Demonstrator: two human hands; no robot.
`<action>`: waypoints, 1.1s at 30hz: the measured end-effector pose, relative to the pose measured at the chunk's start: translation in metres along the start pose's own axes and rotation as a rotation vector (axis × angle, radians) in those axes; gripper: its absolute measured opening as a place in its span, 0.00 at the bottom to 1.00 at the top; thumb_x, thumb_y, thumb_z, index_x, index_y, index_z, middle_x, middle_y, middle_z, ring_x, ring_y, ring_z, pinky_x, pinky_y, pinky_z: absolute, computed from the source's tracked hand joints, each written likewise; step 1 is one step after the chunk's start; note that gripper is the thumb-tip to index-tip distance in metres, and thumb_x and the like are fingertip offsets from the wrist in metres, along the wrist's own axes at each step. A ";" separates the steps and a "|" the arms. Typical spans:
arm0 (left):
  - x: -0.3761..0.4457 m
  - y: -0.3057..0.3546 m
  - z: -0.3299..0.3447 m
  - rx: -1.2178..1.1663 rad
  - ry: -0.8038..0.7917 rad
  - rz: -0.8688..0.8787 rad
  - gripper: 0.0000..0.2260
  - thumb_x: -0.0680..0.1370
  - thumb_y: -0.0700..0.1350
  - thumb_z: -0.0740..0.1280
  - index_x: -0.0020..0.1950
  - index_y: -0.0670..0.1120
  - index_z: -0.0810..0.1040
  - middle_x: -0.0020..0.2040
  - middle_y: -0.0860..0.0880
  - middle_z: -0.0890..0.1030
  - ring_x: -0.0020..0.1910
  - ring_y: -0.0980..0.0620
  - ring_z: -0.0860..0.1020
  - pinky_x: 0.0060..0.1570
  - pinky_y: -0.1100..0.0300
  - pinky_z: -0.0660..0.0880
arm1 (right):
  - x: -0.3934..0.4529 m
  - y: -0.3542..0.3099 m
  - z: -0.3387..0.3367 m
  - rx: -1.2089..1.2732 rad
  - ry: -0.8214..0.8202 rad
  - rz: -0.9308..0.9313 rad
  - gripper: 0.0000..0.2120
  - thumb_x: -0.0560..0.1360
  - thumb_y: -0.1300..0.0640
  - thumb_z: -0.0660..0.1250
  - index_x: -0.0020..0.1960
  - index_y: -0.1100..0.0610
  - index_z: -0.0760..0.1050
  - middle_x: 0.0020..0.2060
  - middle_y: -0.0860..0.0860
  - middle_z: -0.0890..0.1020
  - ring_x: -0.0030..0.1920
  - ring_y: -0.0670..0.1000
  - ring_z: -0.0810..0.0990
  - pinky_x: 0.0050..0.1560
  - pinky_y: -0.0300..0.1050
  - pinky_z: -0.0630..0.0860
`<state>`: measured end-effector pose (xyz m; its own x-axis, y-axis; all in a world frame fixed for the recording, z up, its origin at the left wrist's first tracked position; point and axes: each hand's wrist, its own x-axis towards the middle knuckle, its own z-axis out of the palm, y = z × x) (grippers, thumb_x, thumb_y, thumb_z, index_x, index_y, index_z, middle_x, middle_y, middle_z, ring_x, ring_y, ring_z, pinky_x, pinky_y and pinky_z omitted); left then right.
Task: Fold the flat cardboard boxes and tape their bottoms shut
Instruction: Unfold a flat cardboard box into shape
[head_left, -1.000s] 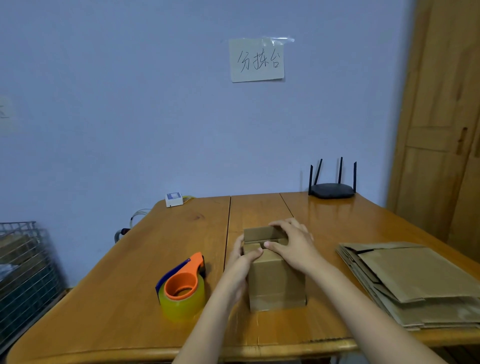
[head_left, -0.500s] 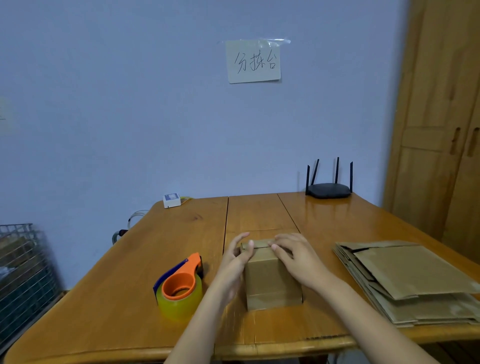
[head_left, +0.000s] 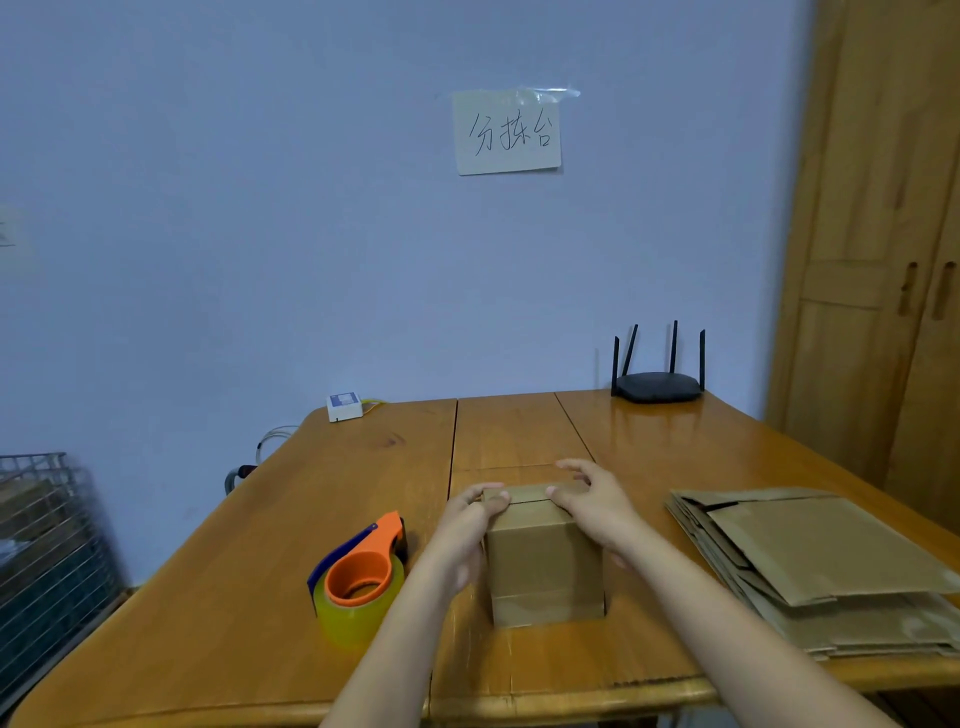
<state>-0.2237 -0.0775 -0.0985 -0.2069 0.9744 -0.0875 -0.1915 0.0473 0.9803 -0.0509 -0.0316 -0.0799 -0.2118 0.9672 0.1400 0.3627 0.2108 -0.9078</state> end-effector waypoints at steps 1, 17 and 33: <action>0.001 0.001 -0.001 0.015 0.001 -0.006 0.11 0.78 0.44 0.70 0.60 0.46 0.79 0.57 0.41 0.82 0.55 0.44 0.79 0.48 0.55 0.77 | 0.000 -0.002 -0.001 0.054 -0.027 0.077 0.22 0.78 0.51 0.70 0.70 0.49 0.71 0.65 0.50 0.72 0.61 0.51 0.73 0.51 0.42 0.71; 0.022 -0.004 0.017 0.251 0.222 -0.102 0.25 0.74 0.53 0.74 0.66 0.43 0.73 0.58 0.44 0.79 0.56 0.44 0.77 0.61 0.47 0.75 | 0.003 0.004 0.009 0.301 0.057 0.312 0.18 0.78 0.54 0.70 0.65 0.53 0.71 0.56 0.54 0.77 0.54 0.55 0.76 0.54 0.52 0.76; 0.004 0.033 0.027 0.881 0.339 0.415 0.14 0.82 0.50 0.60 0.63 0.45 0.77 0.57 0.43 0.82 0.57 0.43 0.79 0.55 0.54 0.75 | -0.011 -0.063 0.033 -0.773 0.282 -0.338 0.23 0.82 0.56 0.60 0.76 0.57 0.64 0.77 0.57 0.63 0.78 0.56 0.57 0.79 0.53 0.49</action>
<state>-0.2045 -0.0664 -0.0619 -0.3825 0.8440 0.3760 0.6995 -0.0013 0.7146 -0.1017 -0.0599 -0.0377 -0.2242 0.8130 0.5373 0.8541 0.4294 -0.2934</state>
